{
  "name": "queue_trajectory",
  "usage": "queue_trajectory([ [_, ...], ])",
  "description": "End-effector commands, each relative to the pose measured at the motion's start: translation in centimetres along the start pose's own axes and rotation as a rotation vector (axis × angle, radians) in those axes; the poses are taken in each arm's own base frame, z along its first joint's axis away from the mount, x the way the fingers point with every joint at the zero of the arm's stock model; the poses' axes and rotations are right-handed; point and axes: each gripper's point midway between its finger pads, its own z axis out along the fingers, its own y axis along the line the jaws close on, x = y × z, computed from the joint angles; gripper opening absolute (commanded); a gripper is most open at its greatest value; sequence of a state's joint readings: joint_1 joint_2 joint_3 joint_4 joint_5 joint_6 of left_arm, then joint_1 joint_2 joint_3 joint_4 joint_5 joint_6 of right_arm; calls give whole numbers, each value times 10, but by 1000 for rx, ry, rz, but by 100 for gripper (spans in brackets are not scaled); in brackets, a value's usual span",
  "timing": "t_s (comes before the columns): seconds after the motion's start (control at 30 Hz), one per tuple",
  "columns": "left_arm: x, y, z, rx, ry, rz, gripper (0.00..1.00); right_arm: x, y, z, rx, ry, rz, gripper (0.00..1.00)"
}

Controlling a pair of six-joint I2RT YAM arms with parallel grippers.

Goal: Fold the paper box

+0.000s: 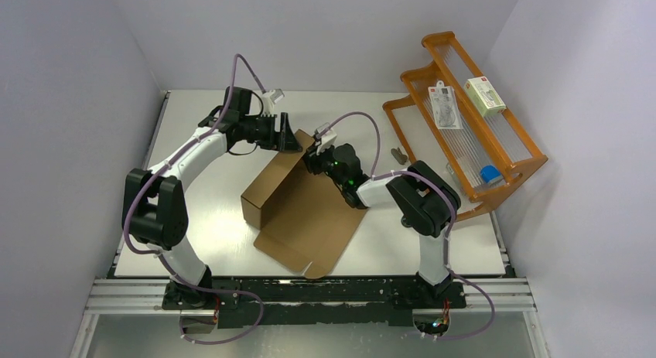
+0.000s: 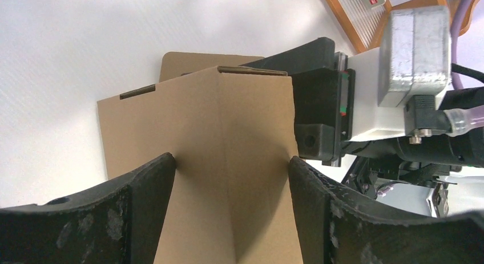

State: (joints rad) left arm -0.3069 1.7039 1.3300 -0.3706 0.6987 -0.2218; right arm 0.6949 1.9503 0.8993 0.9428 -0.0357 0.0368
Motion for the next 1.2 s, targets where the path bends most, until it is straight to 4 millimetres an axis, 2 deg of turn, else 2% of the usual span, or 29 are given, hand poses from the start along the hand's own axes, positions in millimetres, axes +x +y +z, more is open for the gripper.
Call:
queue_trajectory([
  [0.0,11,-6,2,61,42,-45,76,6,15,4,-79,-14,-14,38],
  [0.1,11,-3,1,55,39,-51,76,5,15,5,-77,-28,-9,38],
  [0.23,11,-3,0,76,35,-63,76,3,12,7,-59,-43,2,32],
  [0.43,14,-10,3,135,45,-80,76,-1,-18,6,125,-62,67,17],
  [0.57,14,-15,2,168,43,-88,76,-10,-32,-1,225,-73,85,13],
  [0.93,16,-33,1,286,41,-120,75,-19,-64,-26,509,-13,144,12],
  [1.17,14,-39,-3,311,30,-116,75,-29,-78,-39,634,18,200,14],
])
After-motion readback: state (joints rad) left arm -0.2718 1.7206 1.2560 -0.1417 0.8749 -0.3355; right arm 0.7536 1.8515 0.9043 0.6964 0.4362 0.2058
